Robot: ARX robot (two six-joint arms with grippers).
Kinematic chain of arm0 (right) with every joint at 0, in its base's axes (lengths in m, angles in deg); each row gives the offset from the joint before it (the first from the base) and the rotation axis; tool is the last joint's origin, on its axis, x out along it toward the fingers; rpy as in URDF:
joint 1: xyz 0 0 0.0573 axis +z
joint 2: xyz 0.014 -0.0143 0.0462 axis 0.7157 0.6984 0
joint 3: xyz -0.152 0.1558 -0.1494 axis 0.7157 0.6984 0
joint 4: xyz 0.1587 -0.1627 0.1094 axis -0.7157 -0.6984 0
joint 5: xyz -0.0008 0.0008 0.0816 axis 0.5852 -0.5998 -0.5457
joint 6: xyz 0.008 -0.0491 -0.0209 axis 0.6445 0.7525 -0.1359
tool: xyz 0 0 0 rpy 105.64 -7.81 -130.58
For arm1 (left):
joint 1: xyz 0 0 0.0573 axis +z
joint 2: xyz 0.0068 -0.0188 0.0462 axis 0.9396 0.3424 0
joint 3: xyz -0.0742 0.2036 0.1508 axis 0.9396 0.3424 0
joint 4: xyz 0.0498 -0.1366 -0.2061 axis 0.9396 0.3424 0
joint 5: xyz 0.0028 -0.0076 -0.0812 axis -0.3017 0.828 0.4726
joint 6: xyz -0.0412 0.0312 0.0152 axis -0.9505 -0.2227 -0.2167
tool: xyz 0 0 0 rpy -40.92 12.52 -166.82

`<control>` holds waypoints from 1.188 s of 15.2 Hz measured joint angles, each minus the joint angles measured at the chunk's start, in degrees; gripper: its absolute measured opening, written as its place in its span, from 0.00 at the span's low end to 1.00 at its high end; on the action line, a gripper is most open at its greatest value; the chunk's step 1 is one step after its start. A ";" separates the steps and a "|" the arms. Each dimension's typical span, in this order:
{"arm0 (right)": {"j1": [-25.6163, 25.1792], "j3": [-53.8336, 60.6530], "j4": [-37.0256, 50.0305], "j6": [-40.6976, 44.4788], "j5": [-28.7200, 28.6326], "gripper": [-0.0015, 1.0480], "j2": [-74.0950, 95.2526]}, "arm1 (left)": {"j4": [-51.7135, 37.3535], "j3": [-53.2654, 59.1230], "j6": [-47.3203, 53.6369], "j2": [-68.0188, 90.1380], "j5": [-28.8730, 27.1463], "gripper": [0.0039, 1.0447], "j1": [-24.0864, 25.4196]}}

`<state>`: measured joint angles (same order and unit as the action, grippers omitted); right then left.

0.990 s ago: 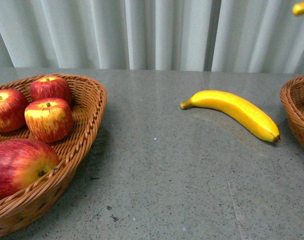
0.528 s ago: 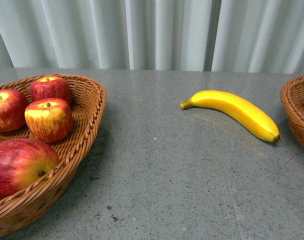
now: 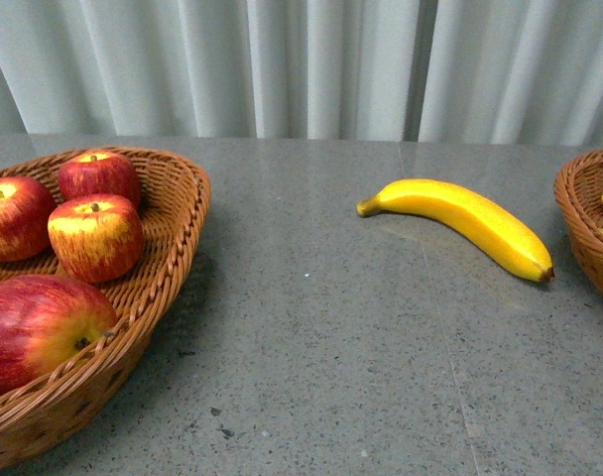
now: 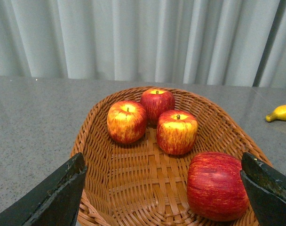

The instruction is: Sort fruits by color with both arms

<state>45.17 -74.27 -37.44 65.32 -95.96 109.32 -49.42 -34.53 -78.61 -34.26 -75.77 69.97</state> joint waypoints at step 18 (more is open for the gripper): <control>14.84 -38.56 -24.92 9.70 7.26 0.94 43.36 | 0.00 0.00 0.00 0.00 0.00 0.94 0.00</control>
<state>60.01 -112.82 -62.36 75.02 -88.70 152.69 -49.42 -34.53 -78.61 -34.26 -75.77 69.97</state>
